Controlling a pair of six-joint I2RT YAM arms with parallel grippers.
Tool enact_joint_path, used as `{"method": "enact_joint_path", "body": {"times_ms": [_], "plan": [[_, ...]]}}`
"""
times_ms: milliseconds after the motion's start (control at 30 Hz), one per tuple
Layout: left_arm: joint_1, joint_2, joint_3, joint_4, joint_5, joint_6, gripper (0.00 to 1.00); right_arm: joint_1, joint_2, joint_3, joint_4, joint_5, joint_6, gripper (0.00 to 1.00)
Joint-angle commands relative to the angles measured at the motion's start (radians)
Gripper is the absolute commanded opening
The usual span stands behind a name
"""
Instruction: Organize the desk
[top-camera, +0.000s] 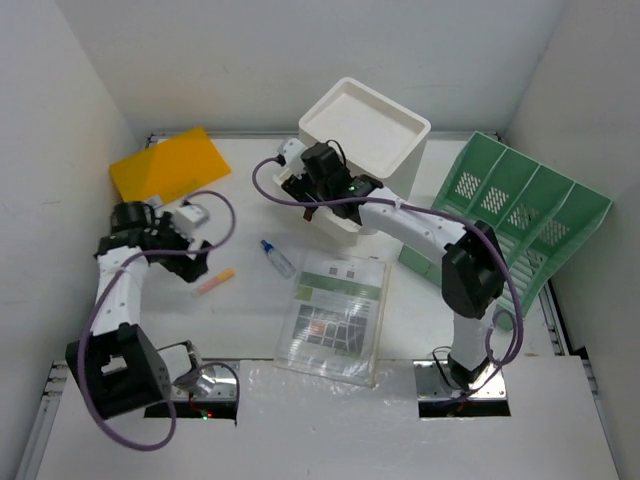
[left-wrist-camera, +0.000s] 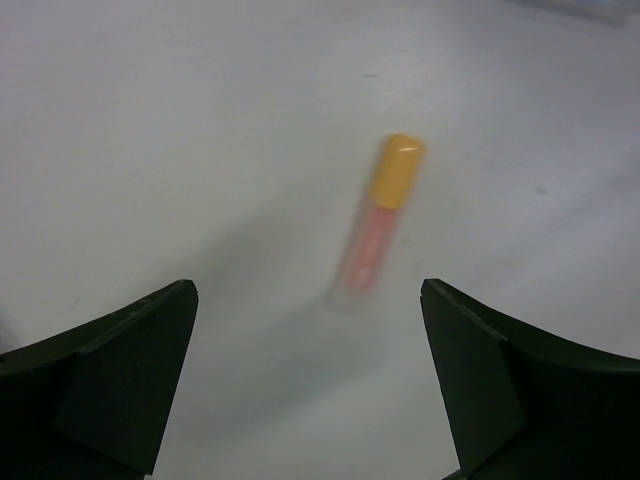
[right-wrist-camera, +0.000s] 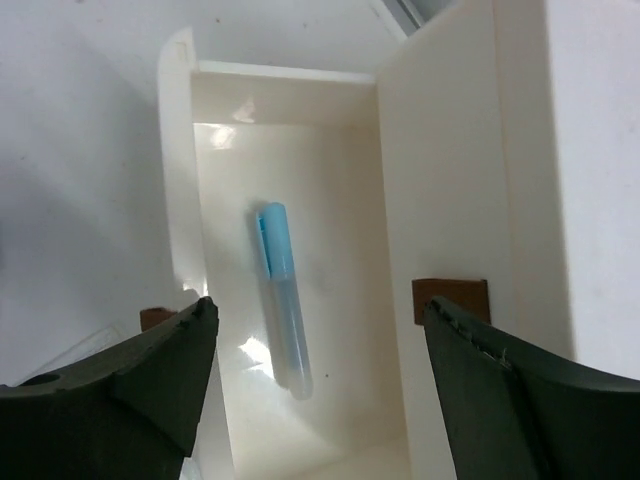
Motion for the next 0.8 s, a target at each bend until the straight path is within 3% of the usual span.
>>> {"method": "enact_joint_path", "body": {"times_ms": [0, 133, 200, 300, 433, 600, 700, 733, 767], "plan": [[-0.2, -0.048, -0.082, -0.006, -0.031, 0.09, 0.93, 0.005, -0.115, 0.046, -0.045, -0.092, -0.014, 0.81], [-0.351, -0.018, -0.132, 0.029, -0.079, 0.112, 0.97, 0.006, -0.213, -0.009, -0.039, -0.162, 0.009, 0.82], [-0.398, 0.04, -0.155, 0.121, -0.163, 0.051, 0.97, 0.006, -0.273, -0.043, -0.013, -0.169, 0.013, 0.82], [-0.4, 0.15, -0.137, 0.166, -0.218, -0.006, 0.97, 0.006, -0.323, -0.113, 0.007, -0.164, 0.01, 0.82], [-0.406, 0.255, -0.143, 0.186, -0.186, 0.006, 0.95, 0.006, -0.348, -0.142, -0.011, -0.133, 0.009, 0.82], [-0.408, 0.368, -0.18, 0.352, -0.341, -0.069, 0.91, 0.005, -0.363, -0.172, -0.014, -0.127, 0.015, 0.82], [-0.408, 0.396, -0.188, 0.366, -0.349, -0.069, 0.75, 0.006, -0.374, -0.188, -0.011, -0.132, 0.026, 0.82], [-0.408, 0.402, -0.188, 0.363, -0.354, -0.069, 0.57, 0.006, -0.379, -0.195, -0.011, -0.13, 0.029, 0.82], [-0.408, 0.409, -0.191, 0.355, -0.36, -0.058, 0.47, 0.006, -0.391, -0.201, -0.01, -0.124, 0.029, 0.81]]}}
